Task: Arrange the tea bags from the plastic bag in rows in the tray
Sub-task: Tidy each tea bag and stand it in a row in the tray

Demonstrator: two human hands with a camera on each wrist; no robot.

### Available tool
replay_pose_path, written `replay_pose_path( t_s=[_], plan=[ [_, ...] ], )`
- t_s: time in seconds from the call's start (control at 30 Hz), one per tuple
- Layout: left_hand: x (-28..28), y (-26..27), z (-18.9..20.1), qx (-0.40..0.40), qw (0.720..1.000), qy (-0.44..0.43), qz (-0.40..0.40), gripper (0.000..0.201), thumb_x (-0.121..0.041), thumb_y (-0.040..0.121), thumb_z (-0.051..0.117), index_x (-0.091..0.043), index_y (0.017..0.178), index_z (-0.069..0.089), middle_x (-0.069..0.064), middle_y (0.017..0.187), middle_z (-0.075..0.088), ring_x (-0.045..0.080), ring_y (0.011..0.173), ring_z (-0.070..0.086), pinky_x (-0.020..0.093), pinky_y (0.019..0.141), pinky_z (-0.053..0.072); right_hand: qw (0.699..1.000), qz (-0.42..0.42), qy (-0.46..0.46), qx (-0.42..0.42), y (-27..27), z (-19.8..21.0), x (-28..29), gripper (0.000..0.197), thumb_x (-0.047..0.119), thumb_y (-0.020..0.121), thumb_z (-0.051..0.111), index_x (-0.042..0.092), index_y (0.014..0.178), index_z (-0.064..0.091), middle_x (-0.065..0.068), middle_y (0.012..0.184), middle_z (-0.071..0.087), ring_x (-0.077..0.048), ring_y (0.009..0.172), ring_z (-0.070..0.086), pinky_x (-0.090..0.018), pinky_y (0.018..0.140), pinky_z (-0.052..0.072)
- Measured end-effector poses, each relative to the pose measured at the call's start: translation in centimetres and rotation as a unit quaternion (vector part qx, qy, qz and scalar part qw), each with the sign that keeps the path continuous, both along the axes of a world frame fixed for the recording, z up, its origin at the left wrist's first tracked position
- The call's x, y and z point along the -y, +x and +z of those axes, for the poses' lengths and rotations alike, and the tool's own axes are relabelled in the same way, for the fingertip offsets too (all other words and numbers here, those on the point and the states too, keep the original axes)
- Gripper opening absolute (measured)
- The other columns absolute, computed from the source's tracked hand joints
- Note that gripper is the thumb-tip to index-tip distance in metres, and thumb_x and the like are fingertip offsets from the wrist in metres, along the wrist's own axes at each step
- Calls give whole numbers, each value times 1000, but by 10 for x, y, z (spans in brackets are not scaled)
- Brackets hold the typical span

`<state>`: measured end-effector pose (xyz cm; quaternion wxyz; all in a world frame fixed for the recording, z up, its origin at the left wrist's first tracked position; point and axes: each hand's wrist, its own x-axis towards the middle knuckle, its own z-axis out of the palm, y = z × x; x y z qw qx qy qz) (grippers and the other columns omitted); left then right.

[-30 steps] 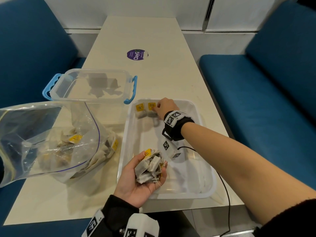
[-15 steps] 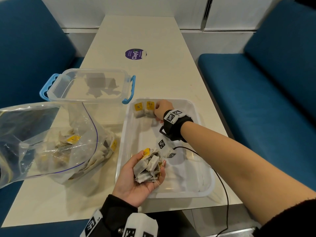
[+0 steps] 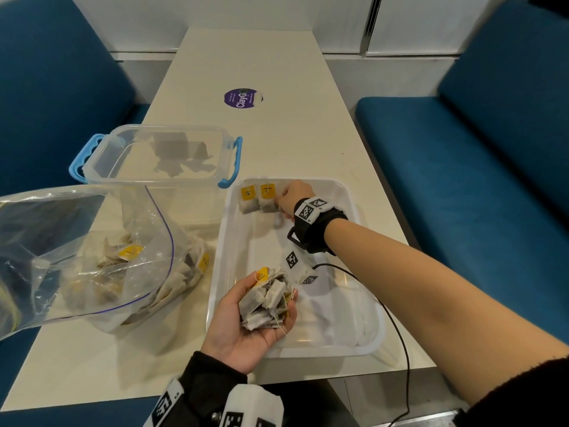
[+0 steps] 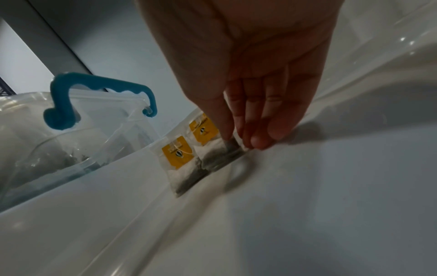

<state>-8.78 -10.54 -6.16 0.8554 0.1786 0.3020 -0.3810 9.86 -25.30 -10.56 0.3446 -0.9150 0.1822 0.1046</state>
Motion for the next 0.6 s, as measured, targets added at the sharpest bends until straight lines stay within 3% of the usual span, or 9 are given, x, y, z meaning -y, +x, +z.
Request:
replay_pose_path(
  t_s=[0.17,0.27,0.33,0.4,0.53,0.6],
  plan=[
    [0,-1,-2,0,1000,-2,1,31,-24,80,59,2,96,62,21,92,61,30,83,60,36,62,55,999,21,-12,-28,-1,5,2,10,14,84,58,6,81,62,-10,79,62,-25,67,58,-24,54,44],
    [0,-1,-3,1,1000,-7,3,34,-25,80,59,1,101,61,21,92,61,30,83,60,36,62,55,997,57,-42,-36,-4,20,2,23,22,85,61,9,68,53,-8,76,60,-27,76,62,-25,47,40],
    [-1,-1,-2,6,1000,-12,9,36,-25,79,59,1,104,61,21,93,61,30,82,60,36,62,56,994,95,-51,-35,-9,44,1,19,20,88,58,2,90,60,-14,95,66,-28,90,66,-29,59,49],
    [-2,-1,2,13,1000,-20,14,34,-24,78,59,2,100,62,22,91,61,29,82,59,35,62,55,992,115,-50,-14,-17,76,1,29,21,91,56,-1,108,60,-14,104,67,-24,86,66,-31,69,54],
    [-4,5,14,37,999,-36,12,32,-24,74,61,1,95,63,20,91,61,29,76,62,34,61,56,982,176,-27,66,-53,142,2,25,28,91,56,7,103,62,-5,91,66,-10,68,60,-24,66,53],
    [-5,8,17,59,996,-66,9,37,-16,64,77,1,95,65,21,93,62,32,74,65,37,60,58,964,244,-19,104,-81,162,0,21,27,89,59,11,101,65,-1,88,67,-9,70,60,-21,64,52]
  ],
)
